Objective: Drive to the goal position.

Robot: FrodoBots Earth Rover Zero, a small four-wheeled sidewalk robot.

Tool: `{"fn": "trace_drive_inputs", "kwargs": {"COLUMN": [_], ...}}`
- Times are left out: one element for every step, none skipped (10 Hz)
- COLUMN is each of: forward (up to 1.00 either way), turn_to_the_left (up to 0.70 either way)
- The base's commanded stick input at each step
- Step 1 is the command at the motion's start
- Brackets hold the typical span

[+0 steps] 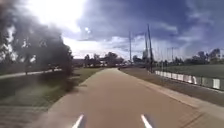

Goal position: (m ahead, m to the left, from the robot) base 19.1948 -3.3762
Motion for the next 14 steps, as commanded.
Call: {"fn": "trace_drive_inputs", "kwargs": {"forward": [1.0,1.0,1.0,1.0,1.0,1.0,1.0,1.0,1.0,1.0,1.0,1.0,1.0,1.0], "turn_to_the_left": [0.0,0.0,0.0,0.0,0.0,0.09,0.27,0.37,0.29,0.2,0.08,0.0,0.0,0.0]}}
